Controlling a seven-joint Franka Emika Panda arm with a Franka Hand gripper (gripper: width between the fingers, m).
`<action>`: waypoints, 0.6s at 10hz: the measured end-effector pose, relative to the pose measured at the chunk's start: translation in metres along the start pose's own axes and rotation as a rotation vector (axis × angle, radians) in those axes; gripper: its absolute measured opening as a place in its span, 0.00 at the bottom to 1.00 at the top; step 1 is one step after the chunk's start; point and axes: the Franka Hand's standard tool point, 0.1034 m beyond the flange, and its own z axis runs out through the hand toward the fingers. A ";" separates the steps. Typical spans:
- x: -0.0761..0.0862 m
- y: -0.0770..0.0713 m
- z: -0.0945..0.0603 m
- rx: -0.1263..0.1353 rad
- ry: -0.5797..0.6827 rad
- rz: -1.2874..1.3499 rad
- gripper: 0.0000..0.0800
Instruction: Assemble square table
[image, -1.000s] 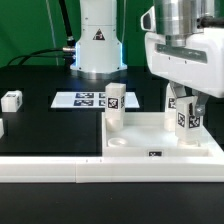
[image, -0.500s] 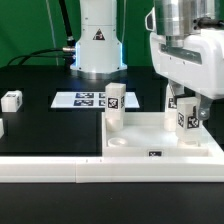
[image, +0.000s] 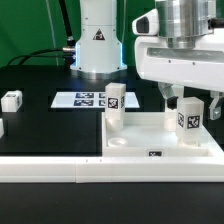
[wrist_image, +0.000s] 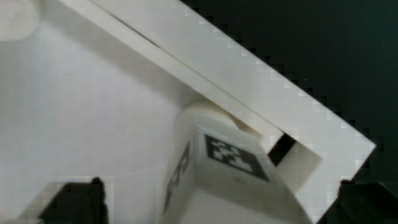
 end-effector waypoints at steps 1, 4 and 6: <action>0.000 -0.001 0.000 -0.002 0.000 -0.099 0.81; 0.000 -0.001 0.000 -0.008 0.004 -0.307 0.81; 0.000 -0.001 -0.001 -0.024 0.005 -0.455 0.81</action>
Offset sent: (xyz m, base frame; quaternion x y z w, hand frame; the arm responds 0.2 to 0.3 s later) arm 0.0020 0.0001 -0.0003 -0.0223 -0.0030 -0.1677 0.9856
